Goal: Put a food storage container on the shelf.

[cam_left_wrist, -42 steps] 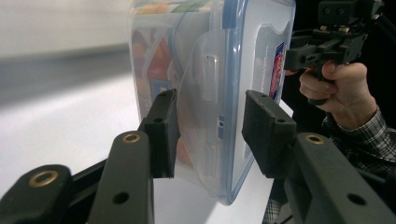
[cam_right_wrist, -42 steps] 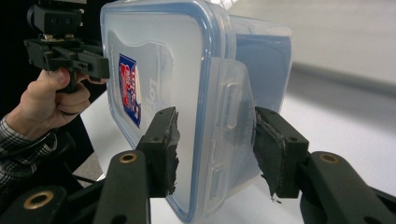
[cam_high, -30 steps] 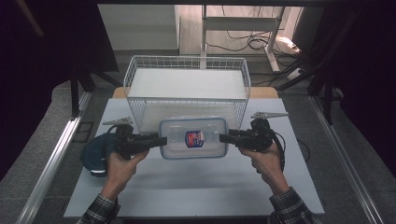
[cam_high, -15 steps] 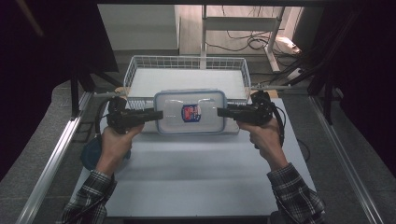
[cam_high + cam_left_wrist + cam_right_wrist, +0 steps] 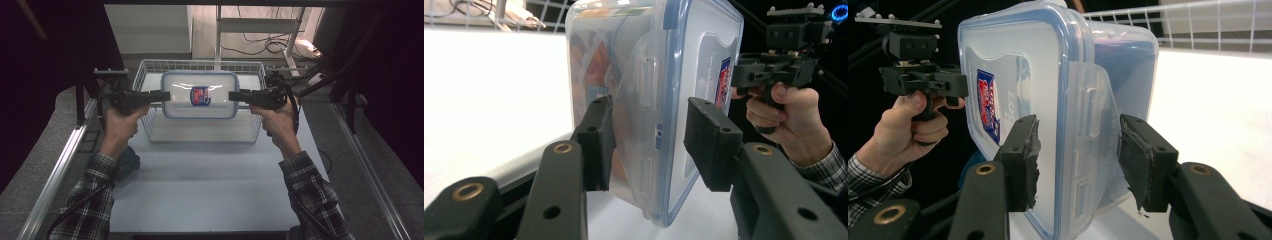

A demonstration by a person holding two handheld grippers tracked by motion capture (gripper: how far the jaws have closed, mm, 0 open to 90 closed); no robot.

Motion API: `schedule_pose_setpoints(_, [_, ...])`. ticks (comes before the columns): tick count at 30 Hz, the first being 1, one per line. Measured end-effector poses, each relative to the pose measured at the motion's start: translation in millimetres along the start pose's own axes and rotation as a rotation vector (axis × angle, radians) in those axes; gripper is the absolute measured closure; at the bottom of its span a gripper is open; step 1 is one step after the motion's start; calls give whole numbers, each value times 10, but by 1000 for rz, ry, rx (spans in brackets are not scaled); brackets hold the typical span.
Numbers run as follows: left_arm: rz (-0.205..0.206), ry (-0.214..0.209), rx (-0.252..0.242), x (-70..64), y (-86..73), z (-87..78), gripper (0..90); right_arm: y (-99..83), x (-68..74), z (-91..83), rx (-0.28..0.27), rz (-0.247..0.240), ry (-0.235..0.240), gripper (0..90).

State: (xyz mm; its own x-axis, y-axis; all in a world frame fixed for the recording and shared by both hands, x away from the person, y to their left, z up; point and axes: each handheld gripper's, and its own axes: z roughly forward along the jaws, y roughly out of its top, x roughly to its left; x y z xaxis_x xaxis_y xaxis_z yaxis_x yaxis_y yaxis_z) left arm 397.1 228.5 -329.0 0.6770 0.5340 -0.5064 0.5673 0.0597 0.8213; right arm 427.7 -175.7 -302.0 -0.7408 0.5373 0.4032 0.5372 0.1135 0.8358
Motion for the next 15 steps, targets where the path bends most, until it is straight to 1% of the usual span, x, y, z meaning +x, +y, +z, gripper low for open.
schedule_pose_setpoints(2, [-5, 1, -6, 46, 71, 9, 553, 64, -12, 24, -2, 2, -4, 514])
schedule_pose_setpoints(5, [-18, 0, -11, 100, 124, 33, 552, 163, -45, 67, -6, 10, -13, 512])
schedule_pose_setpoints(6, [-27, 2, -18, 148, 154, 56, 550, 206, -68, 96, -9, 18, -18, 512])
schedule_pose_setpoints(7, [-27, 2, -18, 148, 154, 56, 549, 206, -68, 96, -9, 18, -18, 512])
schedule_pose_setpoints(8, [-37, 7, -16, 190, 181, 85, 548, 246, -95, 126, -8, 25, -24, 510])
schedule_pose_setpoints(11, [-38, 18, -11, 223, 201, 114, 543, 275, -129, 157, -11, 33, -32, 509])
schedule_pose_setpoints(12, [-51, 21, -6, 250, 210, 137, 542, 290, -163, 183, -11, 37, -39, 509])
schedule_pose_setpoints(15, [-58, 27, -4, 270, 216, 162, 540, 292, -189, 202, -5, 47, -39, 508])
